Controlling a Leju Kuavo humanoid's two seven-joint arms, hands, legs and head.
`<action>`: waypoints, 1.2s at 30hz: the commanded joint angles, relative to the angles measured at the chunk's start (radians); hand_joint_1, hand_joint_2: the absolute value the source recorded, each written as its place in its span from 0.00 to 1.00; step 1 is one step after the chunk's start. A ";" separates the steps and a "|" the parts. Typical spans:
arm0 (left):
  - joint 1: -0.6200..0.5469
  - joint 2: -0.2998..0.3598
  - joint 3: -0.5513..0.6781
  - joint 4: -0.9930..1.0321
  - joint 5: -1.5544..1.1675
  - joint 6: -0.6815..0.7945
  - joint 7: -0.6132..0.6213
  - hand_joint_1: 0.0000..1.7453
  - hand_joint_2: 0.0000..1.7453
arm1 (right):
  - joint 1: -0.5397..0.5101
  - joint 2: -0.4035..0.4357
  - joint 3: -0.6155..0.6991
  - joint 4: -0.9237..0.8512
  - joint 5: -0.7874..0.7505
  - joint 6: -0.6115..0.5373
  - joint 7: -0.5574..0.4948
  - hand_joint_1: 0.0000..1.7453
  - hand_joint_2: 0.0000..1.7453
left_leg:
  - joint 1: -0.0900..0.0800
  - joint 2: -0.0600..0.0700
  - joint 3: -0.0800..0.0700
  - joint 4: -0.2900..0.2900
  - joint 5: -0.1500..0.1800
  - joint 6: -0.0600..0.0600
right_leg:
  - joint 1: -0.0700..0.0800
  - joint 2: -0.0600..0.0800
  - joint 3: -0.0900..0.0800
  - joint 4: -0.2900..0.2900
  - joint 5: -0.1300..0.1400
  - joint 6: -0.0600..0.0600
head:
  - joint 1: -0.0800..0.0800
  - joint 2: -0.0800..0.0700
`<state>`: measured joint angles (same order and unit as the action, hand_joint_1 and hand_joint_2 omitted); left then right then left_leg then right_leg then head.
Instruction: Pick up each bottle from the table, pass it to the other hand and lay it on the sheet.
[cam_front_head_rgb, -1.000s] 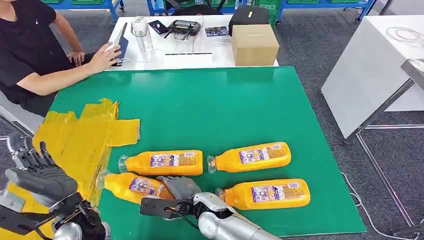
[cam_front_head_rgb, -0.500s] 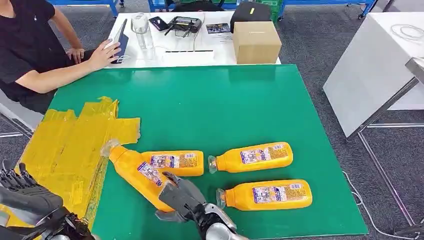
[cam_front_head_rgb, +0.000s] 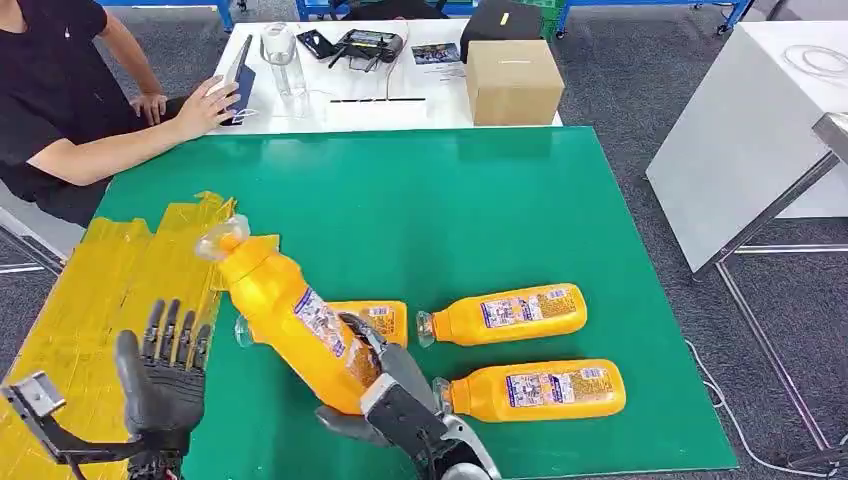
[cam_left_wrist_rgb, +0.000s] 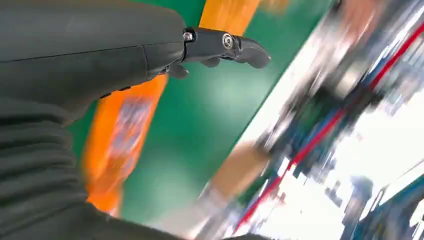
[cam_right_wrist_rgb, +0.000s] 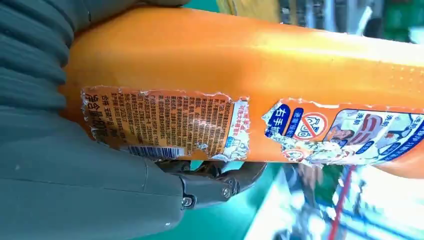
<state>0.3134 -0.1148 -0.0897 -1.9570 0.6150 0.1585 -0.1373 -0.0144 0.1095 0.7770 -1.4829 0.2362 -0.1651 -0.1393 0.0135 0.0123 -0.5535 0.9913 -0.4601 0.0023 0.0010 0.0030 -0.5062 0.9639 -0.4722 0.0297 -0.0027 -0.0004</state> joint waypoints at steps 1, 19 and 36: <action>0.048 0.158 -0.158 0.054 0.108 -0.181 0.047 0.00 1.00 | 0.017 -0.048 -0.030 -0.094 0.034 0.040 -0.021 1.00 1.00 | -0.001 -0.002 0.004 -0.002 0.000 0.001 | -0.001 -0.002 0.004 -0.002 -0.001 0.000 | 0.000 0.000; 0.024 0.182 -0.197 0.064 0.129 -0.222 0.030 0.00 1.00 | -0.004 -0.057 -0.029 -0.023 -0.016 0.098 -0.006 1.00 1.00 | -0.001 -0.003 0.003 -0.002 0.001 0.001 | -0.002 -0.002 0.003 -0.002 0.000 0.000 | 0.000 0.000; -0.012 0.189 -0.216 0.114 0.185 -0.244 0.043 0.00 1.00 | -0.131 -0.028 0.132 0.206 -0.002 0.171 0.025 1.00 1.00 | -0.001 0.000 0.004 -0.003 0.001 0.000 | -0.002 0.001 0.004 -0.002 0.001 0.000 | 0.000 0.000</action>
<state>0.3385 0.0480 -0.2792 -1.9258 0.7900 -0.0816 -0.1034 -0.0523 0.0739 0.8139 -1.4400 0.2251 -0.0042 -0.1251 0.0131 0.0116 -0.5532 0.9913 -0.4598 0.0023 -0.0002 0.0024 -0.5055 0.9639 -0.4721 0.0298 -0.0031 -0.0004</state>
